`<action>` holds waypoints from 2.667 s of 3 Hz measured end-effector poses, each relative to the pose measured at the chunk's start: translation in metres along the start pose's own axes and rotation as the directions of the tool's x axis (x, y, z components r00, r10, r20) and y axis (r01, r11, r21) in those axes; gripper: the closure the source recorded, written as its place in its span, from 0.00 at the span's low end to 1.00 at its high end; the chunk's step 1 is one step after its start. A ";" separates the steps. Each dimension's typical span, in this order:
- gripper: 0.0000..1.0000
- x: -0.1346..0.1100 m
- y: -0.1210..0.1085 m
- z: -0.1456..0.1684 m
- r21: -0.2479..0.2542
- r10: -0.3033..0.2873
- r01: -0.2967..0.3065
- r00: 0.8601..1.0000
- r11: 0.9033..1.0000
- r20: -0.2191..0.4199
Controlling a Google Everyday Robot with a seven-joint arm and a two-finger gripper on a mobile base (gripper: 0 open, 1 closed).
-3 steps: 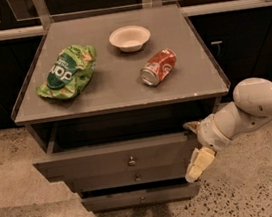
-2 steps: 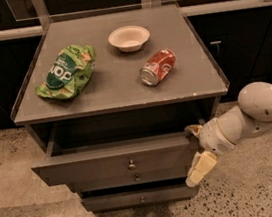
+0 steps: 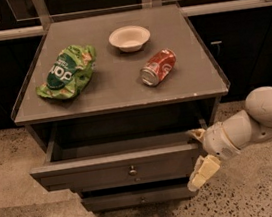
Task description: Open top drawer
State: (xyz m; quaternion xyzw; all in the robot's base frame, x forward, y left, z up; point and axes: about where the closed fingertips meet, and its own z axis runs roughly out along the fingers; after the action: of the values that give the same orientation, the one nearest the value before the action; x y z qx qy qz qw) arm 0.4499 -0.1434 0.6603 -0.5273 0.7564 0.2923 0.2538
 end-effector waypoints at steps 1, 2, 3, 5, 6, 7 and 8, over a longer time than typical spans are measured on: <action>0.00 0.000 0.000 0.000 -0.001 0.000 0.000 1.000 1.000 0.000; 0.00 0.001 0.015 0.006 -0.054 0.004 -0.004 1.000 0.999 -0.015; 0.00 0.000 0.015 0.005 -0.054 0.004 -0.004 1.000 0.999 -0.015; 0.00 0.008 0.053 -0.013 -0.089 0.113 -0.114 0.994 0.990 -0.012; 0.00 0.009 0.056 -0.015 -0.090 0.119 -0.120 0.993 0.989 -0.013; 0.00 0.027 0.095 -0.032 -0.095 0.217 -0.219 0.976 0.971 -0.032; 0.00 0.025 0.095 -0.034 -0.095 0.217 -0.219 0.976 0.971 -0.032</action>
Offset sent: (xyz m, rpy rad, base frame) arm -0.0700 0.0315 -0.0212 0.0146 0.2002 0.1700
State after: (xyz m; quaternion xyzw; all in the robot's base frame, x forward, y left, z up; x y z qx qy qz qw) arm 0.3500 -0.1575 0.6832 -0.4561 0.7971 0.3493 0.1861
